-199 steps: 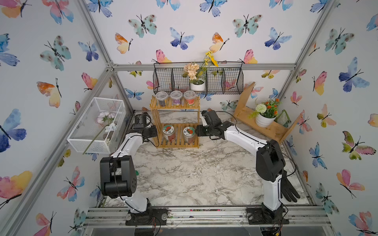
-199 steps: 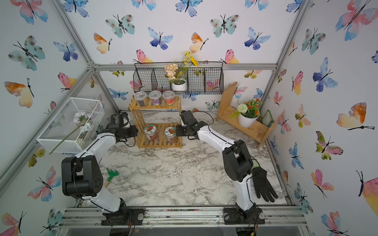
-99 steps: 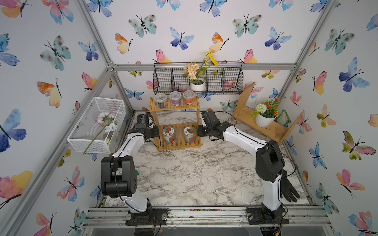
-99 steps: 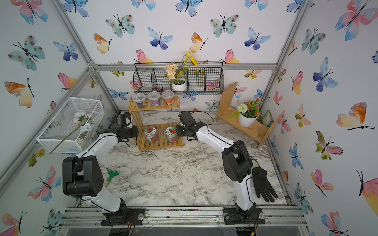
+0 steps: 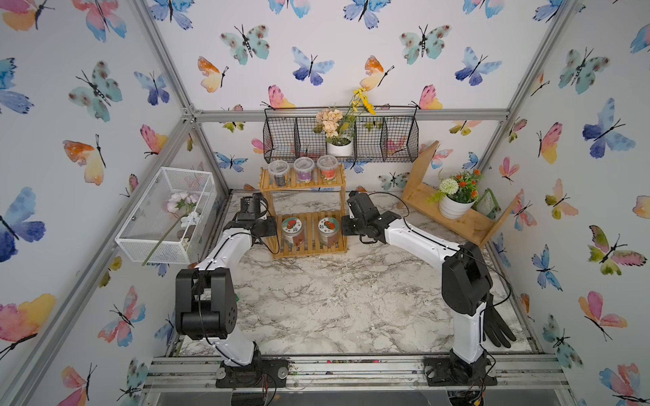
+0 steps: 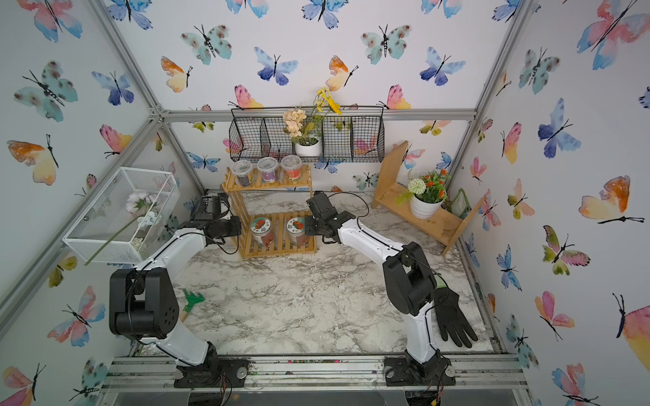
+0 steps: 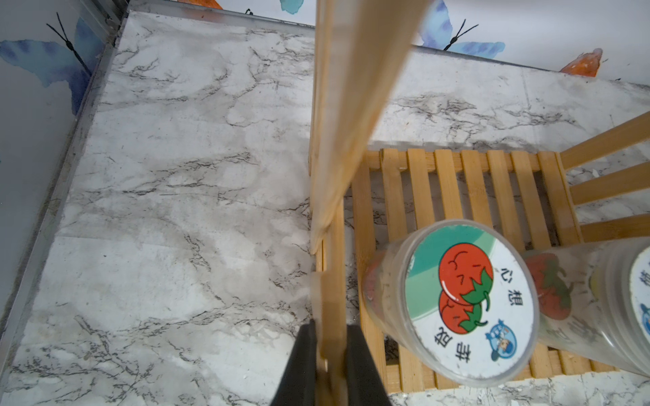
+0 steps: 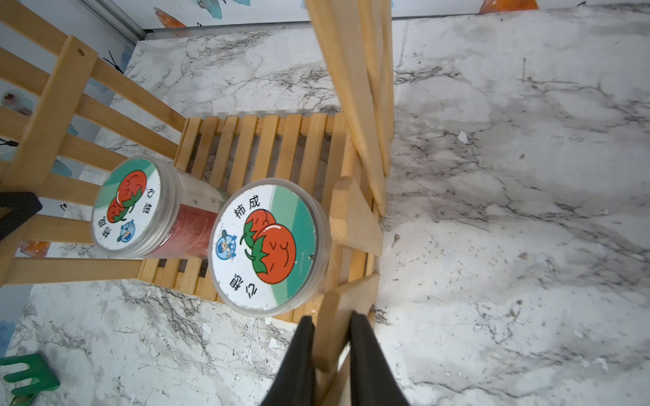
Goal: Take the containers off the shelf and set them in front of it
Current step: Move the shelf to the center of the board.
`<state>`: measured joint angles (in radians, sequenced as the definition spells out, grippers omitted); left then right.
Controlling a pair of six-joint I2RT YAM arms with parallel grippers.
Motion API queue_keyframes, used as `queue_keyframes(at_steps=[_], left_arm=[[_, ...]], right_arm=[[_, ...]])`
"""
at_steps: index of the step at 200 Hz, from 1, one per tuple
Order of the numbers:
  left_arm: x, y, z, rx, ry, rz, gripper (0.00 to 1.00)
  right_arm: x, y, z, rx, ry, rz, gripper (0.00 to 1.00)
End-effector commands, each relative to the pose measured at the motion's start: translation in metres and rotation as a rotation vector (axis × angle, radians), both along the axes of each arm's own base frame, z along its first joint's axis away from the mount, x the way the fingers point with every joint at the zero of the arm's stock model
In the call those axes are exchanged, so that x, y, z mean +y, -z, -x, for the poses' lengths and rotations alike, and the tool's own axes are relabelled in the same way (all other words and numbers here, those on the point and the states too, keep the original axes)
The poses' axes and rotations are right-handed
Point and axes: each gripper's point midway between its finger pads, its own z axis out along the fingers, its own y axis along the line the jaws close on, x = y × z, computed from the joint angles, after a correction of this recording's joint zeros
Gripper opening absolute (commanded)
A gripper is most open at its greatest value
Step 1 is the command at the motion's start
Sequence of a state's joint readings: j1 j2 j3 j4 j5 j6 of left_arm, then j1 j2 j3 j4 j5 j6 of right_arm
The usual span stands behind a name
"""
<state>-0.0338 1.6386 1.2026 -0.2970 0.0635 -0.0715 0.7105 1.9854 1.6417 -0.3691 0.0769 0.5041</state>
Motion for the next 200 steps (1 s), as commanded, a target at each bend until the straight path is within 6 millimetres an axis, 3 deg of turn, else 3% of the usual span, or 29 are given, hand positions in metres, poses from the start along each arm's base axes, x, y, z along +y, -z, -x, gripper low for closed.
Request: queue_keyframes(at_steps=[1,58,137,171,200], left_arm=[[-0.023,0.007,-0.001,0.024,0.067,0.045,0.01],[-0.06,0.013,0.009,0.044,0.127,0.056,0.0],[-0.121,0.027,0.02,0.069,0.226,0.074,0.0],[-0.151,0.029,0.022,0.079,0.274,0.068,0.0],[-0.164,0.032,0.032,0.096,0.281,0.09,0.0]], right_arm=[[-0.033,0.018,0.018,0.057,-0.004,0.136,0.02],[-0.079,0.03,0.028,0.08,0.057,0.186,0.02],[-0.17,0.031,0.015,0.079,0.18,0.236,0.02],[-0.201,0.033,0.009,0.08,0.224,0.261,0.02],[-0.223,0.036,0.009,0.086,0.255,0.28,0.02]])
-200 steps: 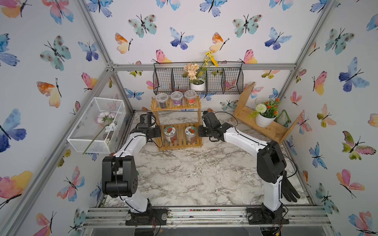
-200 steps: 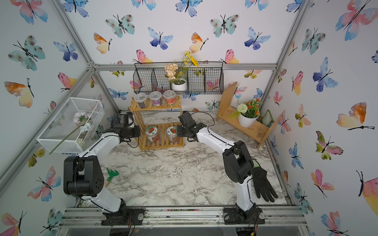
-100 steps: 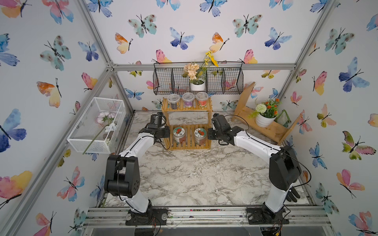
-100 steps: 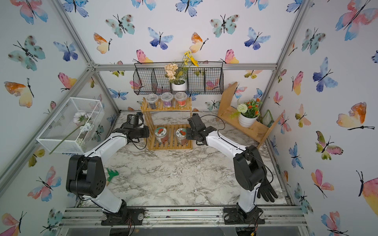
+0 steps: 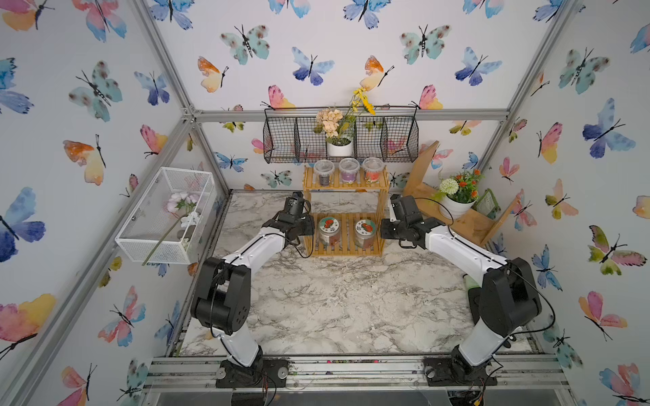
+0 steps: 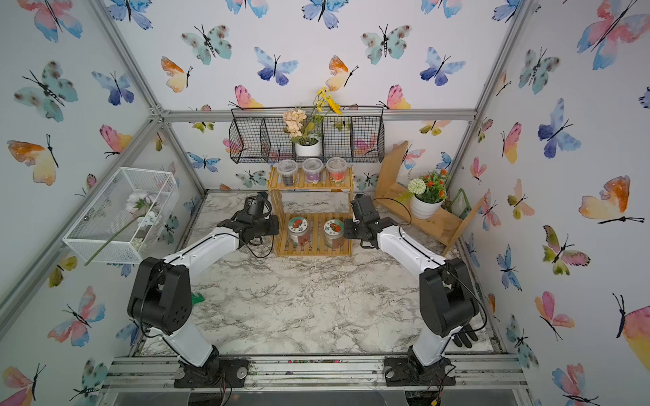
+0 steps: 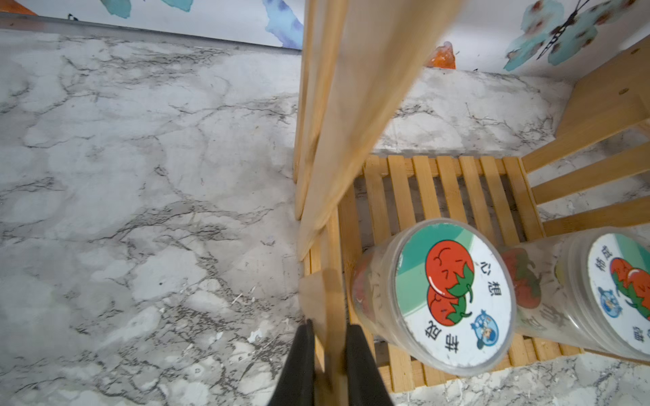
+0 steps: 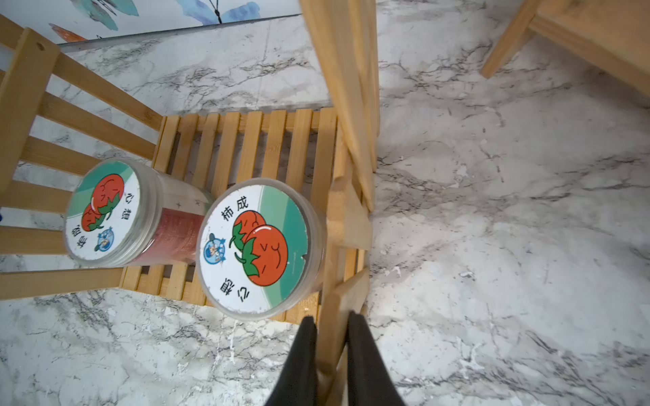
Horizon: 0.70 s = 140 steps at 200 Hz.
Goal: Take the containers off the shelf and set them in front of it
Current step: Move the shelf to the center of the board.
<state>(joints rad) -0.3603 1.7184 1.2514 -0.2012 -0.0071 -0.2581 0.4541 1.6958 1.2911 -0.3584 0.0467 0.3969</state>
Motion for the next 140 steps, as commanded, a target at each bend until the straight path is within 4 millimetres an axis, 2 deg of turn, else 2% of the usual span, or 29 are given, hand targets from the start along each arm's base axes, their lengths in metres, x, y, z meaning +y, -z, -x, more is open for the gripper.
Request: queue_keyframes(at_steps=[1,63,84,120,140], left_arm=[[-0.021,0.033,0.033,0.13,0.142,-0.015,0.0],[-0.028,0.049,0.065,0.172,0.169,-0.046,0.0],[-0.027,0.049,0.072,0.176,0.166,-0.044,0.0],[-0.023,0.051,0.074,0.172,0.158,-0.058,0.0],[-0.022,0.051,0.071,0.166,0.152,-0.073,0.07]], right_arm=[[-0.072,0.032,0.006,0.079,0.1,0.202,0.02],[-0.084,0.031,0.022,0.089,0.113,0.22,0.02],[-0.086,0.031,0.023,0.093,0.115,0.226,0.02],[-0.082,0.031,0.02,0.091,0.103,0.219,0.04],[-0.079,0.03,0.018,0.092,0.095,0.204,0.07]])
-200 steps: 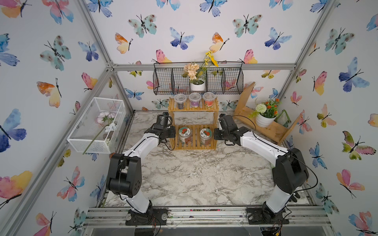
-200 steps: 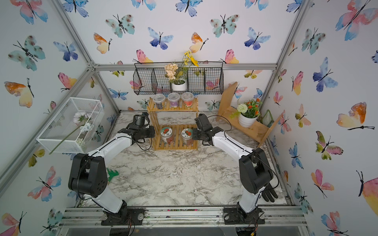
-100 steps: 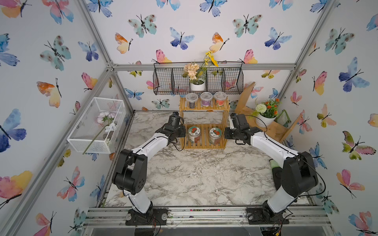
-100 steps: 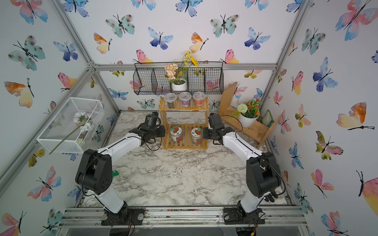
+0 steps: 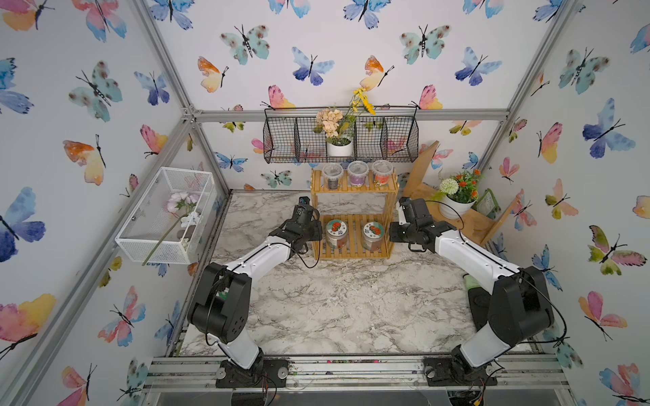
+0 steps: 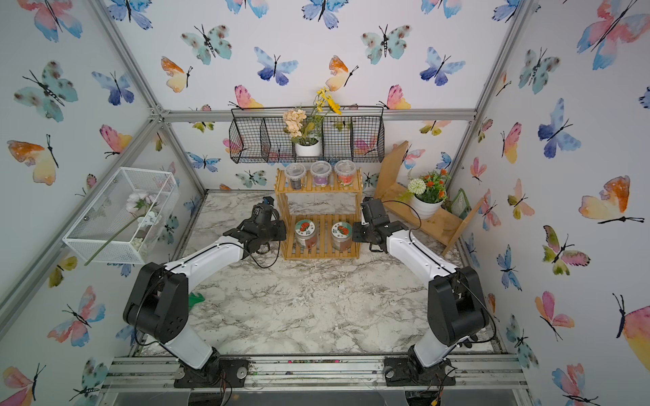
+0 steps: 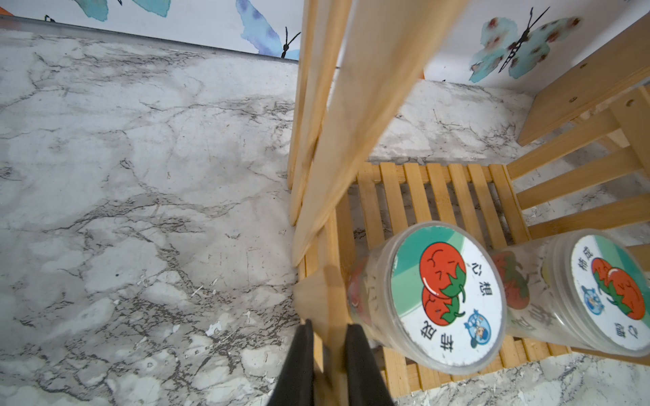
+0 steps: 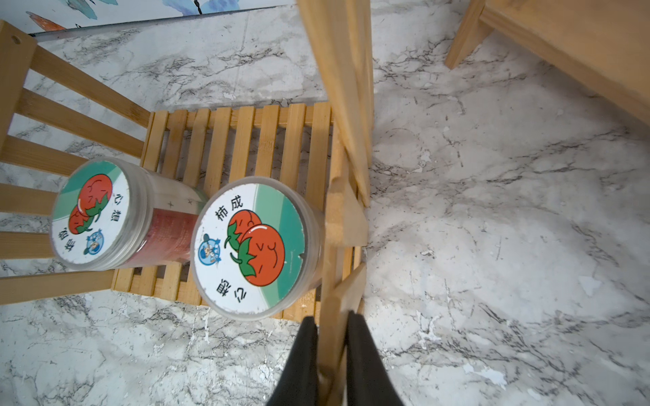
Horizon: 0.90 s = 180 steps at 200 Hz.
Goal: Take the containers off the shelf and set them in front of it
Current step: Move the shelf to the center of the board.
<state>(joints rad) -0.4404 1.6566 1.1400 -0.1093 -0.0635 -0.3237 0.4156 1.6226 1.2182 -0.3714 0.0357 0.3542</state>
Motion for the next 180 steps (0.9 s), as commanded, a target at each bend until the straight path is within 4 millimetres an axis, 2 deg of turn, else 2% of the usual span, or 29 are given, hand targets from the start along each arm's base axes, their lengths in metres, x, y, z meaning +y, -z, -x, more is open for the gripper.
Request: queue_keyframes(at_steps=[1,52,74,92,120,146,180], left_arm=[[0.0,0.049,0.049,0.201,0.158,-0.103,0.07],[-0.003,0.045,0.04,0.186,0.153,-0.106,0.12],[-0.001,0.042,0.038,0.18,0.144,-0.111,0.17],[-0.001,0.04,0.037,0.175,0.141,-0.115,0.25],[0.0,0.036,0.035,0.167,0.135,-0.118,0.46],[0.001,0.032,0.034,0.159,0.129,-0.121,0.58],[0.003,0.021,0.034,0.134,0.117,-0.117,0.77]], right_arm=[[-0.055,0.03,0.005,0.085,0.096,0.179,0.07],[-0.051,0.025,0.001,0.072,0.081,0.168,0.12],[-0.051,0.022,-0.001,0.058,0.075,0.168,0.2],[-0.049,0.019,-0.003,0.052,0.068,0.165,0.26],[-0.047,0.016,-0.003,0.048,0.061,0.155,0.38],[-0.046,0.014,-0.002,0.044,0.056,0.152,0.5],[-0.045,0.006,-0.001,0.029,0.047,0.139,0.71]])
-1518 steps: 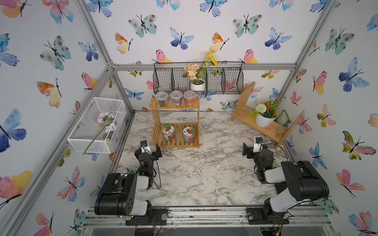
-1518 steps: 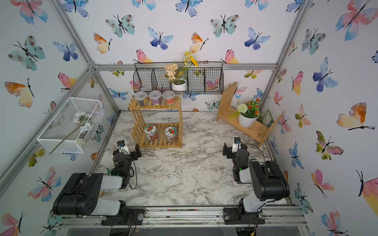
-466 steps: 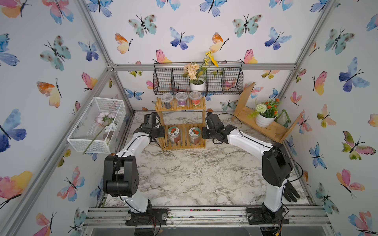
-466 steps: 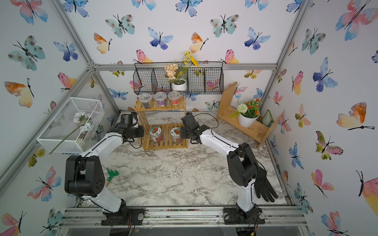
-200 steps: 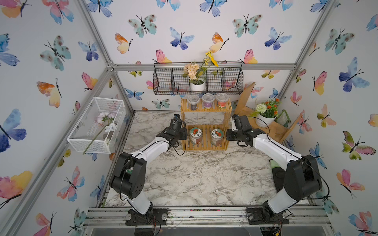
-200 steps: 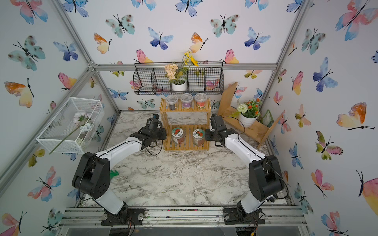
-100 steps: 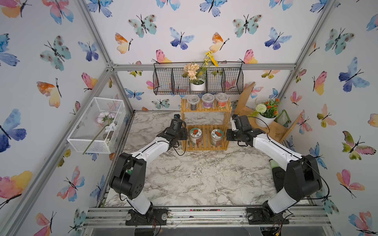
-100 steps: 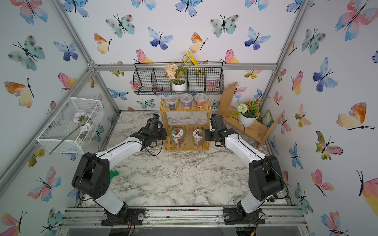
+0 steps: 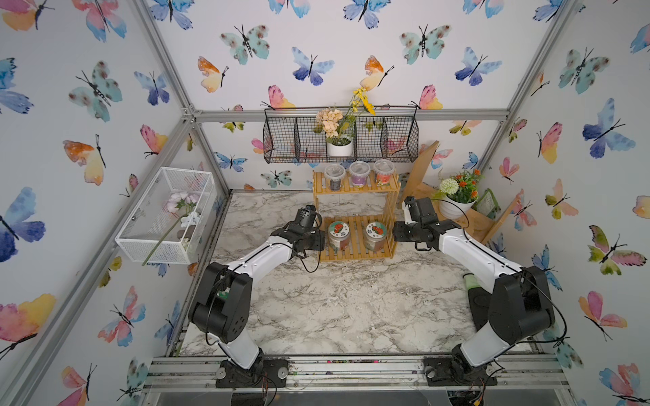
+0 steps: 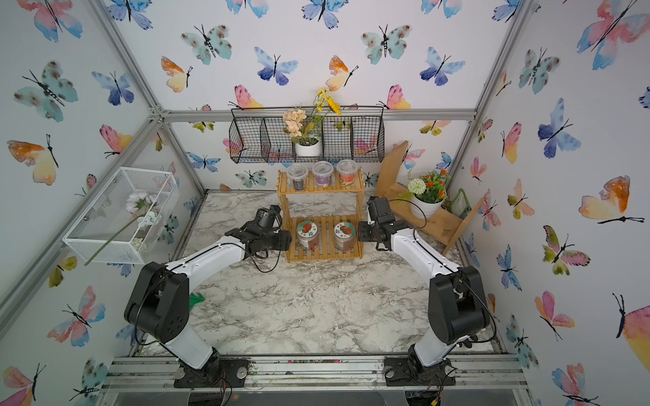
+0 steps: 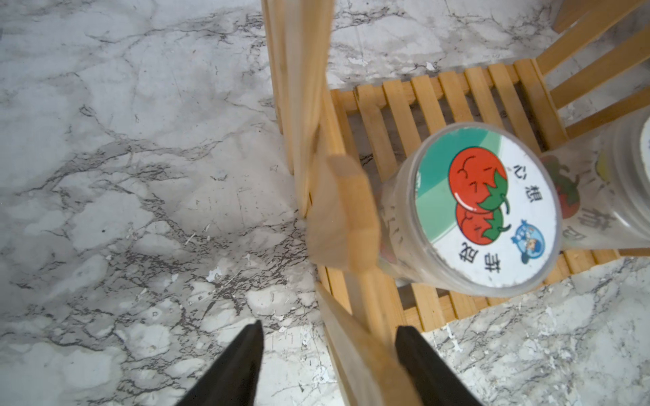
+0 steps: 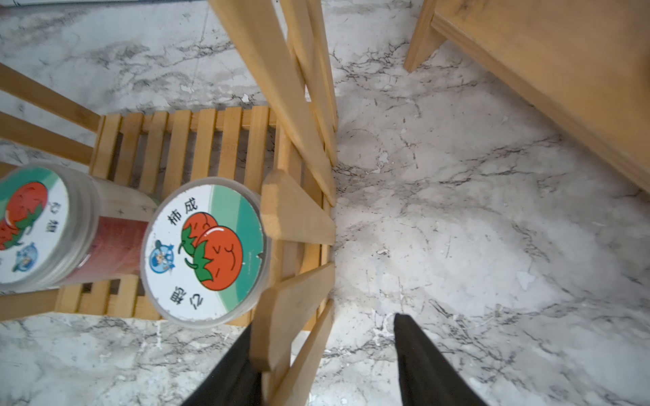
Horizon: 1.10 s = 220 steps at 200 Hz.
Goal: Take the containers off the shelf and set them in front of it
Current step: 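Move the shelf to the center of the board, then pick up a container from the shelf.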
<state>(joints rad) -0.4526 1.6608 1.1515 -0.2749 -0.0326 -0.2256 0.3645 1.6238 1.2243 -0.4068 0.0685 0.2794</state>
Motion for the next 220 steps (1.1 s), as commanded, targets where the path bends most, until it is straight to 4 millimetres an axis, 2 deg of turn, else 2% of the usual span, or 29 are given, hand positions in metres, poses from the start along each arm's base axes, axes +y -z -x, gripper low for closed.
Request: queue_keyframes(at_steps=[1,13,44,63,86,115,143,160,192,220], left_arm=[[0.002,-0.006,0.006,0.007,0.014,-0.004,0.78],[0.003,-0.011,0.007,-0.003,0.01,0.002,0.88],[0.005,-0.031,0.011,-0.048,0.008,0.022,0.97],[0.006,-0.049,0.014,-0.094,0.013,0.045,1.0],[0.006,-0.07,0.018,-0.147,0.021,0.069,0.99],[0.005,-0.09,0.023,-0.19,0.045,0.097,0.99],[-0.001,-0.1,0.031,-0.217,0.1,0.139,0.99],[-0.002,-0.1,0.035,-0.219,0.122,0.151,0.99],[-0.007,-0.102,0.043,-0.225,0.165,0.175,0.99],[-0.008,-0.105,0.046,-0.228,0.18,0.182,0.99]], right_arm=[[-0.017,0.002,0.005,0.023,0.032,0.057,0.72],[-0.016,-0.003,0.006,0.013,0.026,0.052,0.81],[-0.014,-0.025,0.01,-0.035,-0.003,0.033,0.98],[-0.011,-0.046,0.012,-0.084,-0.033,0.013,0.98],[-0.004,-0.074,0.013,-0.142,-0.074,-0.024,0.98],[0.019,-0.12,0.009,-0.226,-0.181,-0.105,0.98],[0.032,-0.173,-0.004,-0.346,-0.257,-0.123,0.98],[0.04,-0.196,-0.014,-0.397,-0.299,-0.118,0.98],[0.055,-0.219,-0.031,-0.437,-0.364,-0.125,0.98],[0.063,-0.226,-0.043,-0.461,-0.379,-0.149,0.98]])
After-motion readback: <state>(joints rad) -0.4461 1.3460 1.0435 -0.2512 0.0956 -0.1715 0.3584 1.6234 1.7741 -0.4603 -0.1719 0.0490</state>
